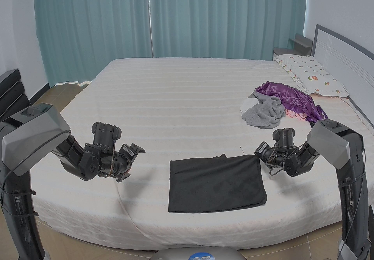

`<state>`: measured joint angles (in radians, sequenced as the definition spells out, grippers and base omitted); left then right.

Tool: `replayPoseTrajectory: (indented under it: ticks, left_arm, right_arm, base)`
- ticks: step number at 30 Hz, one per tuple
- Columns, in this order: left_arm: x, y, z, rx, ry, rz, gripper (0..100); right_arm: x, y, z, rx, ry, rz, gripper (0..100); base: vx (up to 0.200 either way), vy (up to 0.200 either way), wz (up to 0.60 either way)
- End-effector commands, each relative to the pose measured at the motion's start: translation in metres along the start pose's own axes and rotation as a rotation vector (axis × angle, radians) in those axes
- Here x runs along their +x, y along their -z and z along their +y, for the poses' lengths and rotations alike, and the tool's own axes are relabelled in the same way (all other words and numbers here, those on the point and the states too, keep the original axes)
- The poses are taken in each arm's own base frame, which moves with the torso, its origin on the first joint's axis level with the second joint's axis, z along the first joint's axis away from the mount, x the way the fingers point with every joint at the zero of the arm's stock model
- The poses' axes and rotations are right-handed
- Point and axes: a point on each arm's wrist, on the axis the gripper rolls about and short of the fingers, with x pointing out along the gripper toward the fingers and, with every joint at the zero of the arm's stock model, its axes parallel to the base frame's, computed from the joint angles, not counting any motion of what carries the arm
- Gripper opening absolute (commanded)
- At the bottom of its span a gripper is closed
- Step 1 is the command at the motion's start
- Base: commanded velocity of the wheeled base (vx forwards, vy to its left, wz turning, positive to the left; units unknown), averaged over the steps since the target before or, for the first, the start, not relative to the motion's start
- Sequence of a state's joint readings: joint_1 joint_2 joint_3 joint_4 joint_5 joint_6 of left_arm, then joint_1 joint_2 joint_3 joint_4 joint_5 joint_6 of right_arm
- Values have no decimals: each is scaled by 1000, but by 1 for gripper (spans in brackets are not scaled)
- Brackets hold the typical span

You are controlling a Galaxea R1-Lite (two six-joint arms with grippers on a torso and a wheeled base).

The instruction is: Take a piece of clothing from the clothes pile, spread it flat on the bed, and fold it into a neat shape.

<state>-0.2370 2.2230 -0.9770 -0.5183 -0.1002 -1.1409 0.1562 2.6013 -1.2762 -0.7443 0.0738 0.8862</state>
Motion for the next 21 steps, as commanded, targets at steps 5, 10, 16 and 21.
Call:
replayPoseTrajectory:
  ticks: [5, 10, 16, 21]
  left_arm:
    - [0, 2, 0, 4, -1, 4, 100]
    - [-3, 2, -2, -4, 8, 10, 100]
    - [-2, 4, -4, 0, 12, 15, 100]
    - [-1, 11, -6, 13, 12, 30, 100]
  right_arm:
    - [-22, 2, -1, -4, -79, -76, 100]
    - [-58, 8, -4, 19, -122, -99, 100]
    - [-93, 10, -4, 98, -105, -82, 100]
    - [-99, 18, -15, 166, -100, -63, 100]
  base:
    - [0, 0, 0]
    - [0, 0, 0]
    - [0, -67, 0]
    - [0, -200, 0]
